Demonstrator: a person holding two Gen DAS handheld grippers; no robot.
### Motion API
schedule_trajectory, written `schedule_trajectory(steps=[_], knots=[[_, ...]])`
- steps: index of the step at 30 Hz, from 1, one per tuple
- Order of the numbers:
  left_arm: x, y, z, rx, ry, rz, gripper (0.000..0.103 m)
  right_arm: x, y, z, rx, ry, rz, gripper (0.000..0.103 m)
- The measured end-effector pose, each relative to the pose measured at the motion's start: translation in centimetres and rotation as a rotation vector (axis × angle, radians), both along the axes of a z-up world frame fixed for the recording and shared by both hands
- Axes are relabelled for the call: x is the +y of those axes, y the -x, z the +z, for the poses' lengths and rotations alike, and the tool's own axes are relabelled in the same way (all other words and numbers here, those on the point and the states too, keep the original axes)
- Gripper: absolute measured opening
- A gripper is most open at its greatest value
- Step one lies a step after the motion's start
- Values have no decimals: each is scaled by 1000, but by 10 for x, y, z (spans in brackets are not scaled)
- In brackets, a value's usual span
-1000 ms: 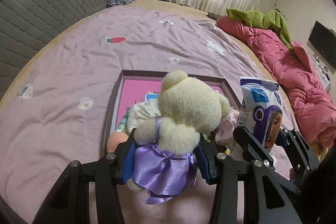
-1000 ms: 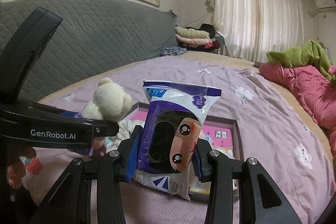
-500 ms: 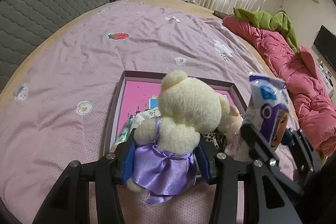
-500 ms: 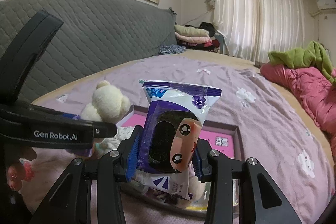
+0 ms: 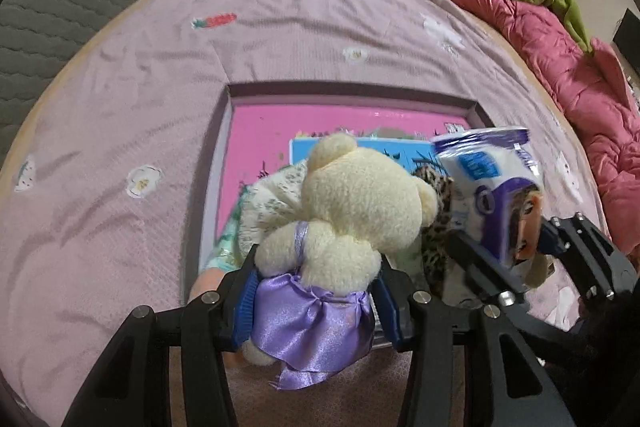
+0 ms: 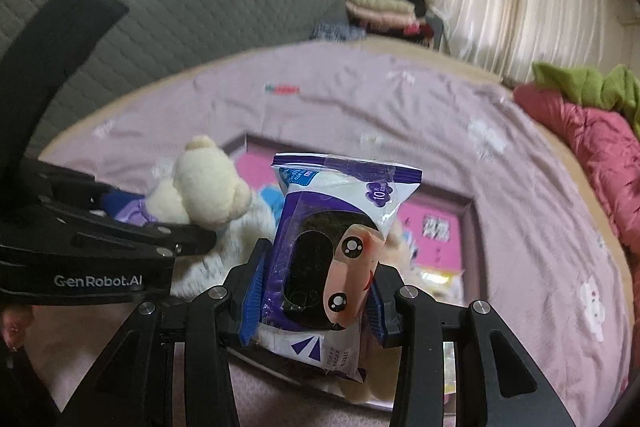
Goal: Organize soft objects
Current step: 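Carry the bear and wipes pack over the box and lower them in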
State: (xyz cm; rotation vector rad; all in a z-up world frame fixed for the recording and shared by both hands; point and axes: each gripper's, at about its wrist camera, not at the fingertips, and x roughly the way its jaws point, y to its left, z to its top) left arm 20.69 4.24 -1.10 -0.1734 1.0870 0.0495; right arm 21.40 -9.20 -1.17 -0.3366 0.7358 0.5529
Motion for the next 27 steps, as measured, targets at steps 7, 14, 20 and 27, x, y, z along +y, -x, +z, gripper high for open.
schedule_trajectory(steps=[7, 14, 20, 27], knots=[[-5, -5, -6, 23, -16, -11, 51, 6, 1, -16, -3, 62, 30, 45], [-7, -9, -5, 41, -20, -20, 52, 2, 16, -6, -77, 71, 35, 66], [-5, -9, -1, 33, -7, -4, 54, -7, 27, 9, -169, 78, 15, 66], [-4, -8, 2, 10, 10, -2, 56, -24, 43, 27, -228, 34, 3, 66]])
